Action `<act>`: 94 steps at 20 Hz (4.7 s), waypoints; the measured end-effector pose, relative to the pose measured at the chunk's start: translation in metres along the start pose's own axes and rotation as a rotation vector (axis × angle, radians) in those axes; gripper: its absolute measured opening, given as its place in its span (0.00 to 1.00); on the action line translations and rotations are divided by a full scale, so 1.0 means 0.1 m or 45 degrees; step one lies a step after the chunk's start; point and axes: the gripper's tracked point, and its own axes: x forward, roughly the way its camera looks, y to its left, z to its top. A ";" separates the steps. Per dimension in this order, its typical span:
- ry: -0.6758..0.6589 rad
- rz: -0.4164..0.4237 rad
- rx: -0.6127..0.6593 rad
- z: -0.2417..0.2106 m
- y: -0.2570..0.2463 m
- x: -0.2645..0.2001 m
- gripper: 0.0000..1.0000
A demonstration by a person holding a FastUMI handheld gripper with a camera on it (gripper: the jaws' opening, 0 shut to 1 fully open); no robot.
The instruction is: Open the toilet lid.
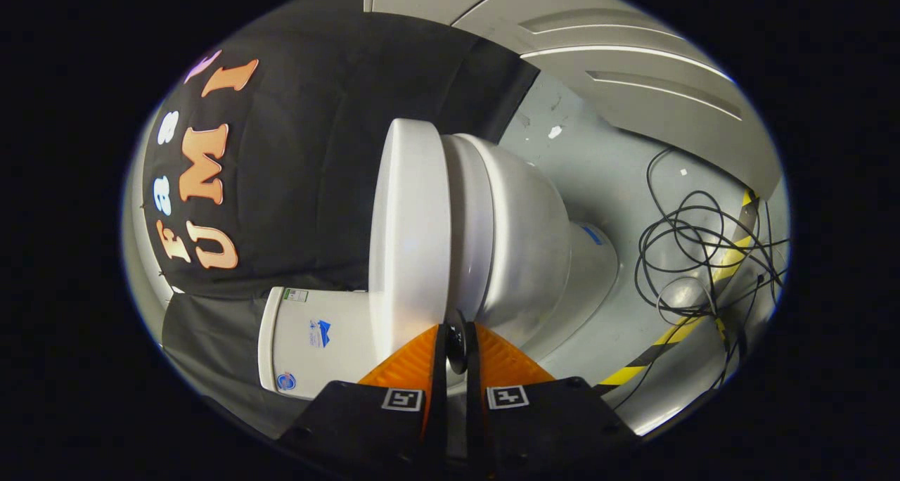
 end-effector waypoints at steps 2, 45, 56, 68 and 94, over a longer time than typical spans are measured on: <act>0.000 0.027 0.066 0.01 0.06 0.00 0.11; -0.436 -0.299 -0.982 -0.09 1.83 -0.35 0.08; -0.519 -0.388 -1.248 -0.40 2.39 -0.34 0.08; -0.609 -0.369 -1.558 -0.83 2.97 -0.24 0.08; -0.657 -0.298 -1.887 -2.29 3.85 0.52 0.08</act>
